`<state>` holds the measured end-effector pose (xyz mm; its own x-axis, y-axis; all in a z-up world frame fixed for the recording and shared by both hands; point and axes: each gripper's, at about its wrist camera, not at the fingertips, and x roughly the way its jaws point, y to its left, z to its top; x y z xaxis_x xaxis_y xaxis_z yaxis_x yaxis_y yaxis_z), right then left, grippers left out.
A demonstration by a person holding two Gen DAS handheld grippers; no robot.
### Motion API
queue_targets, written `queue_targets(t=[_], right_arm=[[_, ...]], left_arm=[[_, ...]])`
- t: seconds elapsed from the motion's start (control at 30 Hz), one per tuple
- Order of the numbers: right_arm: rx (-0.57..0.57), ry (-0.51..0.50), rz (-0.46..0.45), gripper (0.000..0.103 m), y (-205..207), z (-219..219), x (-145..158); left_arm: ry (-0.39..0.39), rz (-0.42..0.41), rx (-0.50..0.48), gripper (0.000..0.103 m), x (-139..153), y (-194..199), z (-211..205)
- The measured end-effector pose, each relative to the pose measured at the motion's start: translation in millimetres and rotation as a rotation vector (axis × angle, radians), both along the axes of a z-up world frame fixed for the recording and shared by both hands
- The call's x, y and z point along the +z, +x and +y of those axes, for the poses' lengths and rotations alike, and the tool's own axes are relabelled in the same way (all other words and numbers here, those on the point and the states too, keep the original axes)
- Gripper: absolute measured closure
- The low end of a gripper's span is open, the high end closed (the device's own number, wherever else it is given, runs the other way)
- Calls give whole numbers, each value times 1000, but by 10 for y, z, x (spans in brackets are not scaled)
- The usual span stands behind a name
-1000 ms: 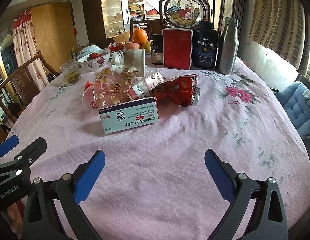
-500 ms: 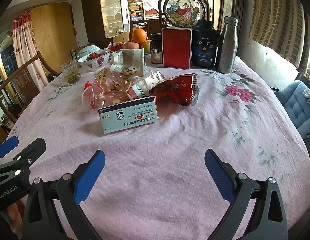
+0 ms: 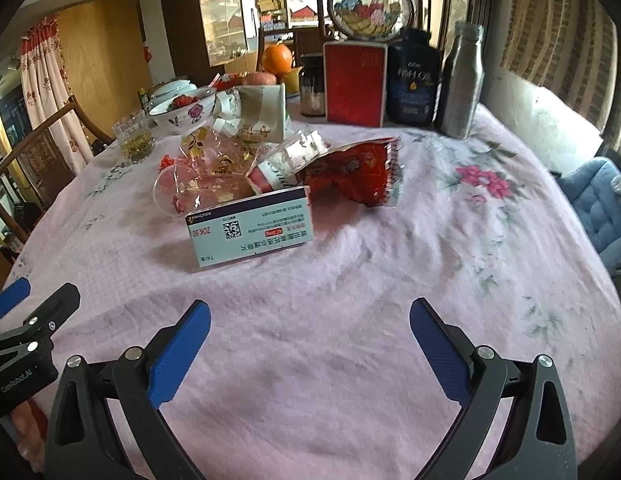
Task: Collect trash
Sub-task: 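Reach the right tool to the white medicine box and close on it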
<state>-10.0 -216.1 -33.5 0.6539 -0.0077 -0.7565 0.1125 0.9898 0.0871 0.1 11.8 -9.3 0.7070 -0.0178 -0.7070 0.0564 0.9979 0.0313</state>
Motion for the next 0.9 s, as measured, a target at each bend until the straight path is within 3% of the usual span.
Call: queue_targets(t=[0.1, 0.3, 0.43, 0.57, 0.9], right_arm=[[-7, 10, 20, 5, 142, 30, -5], [20, -87, 6, 6, 443, 392, 53], [68, -176, 41, 6, 623, 733, -64], [4, -232, 64, 6, 807, 835, -172], [-130, -264, 110, 6, 1137, 947, -329]], left_arm=[[7, 1, 12, 6, -26, 58, 67], [-21, 20, 21, 6, -66, 154, 224], [-34, 25, 47, 6, -86, 194, 363], [-43, 37, 65, 6, -130, 245, 495], [-78, 60, 68, 6, -204, 318, 586]])
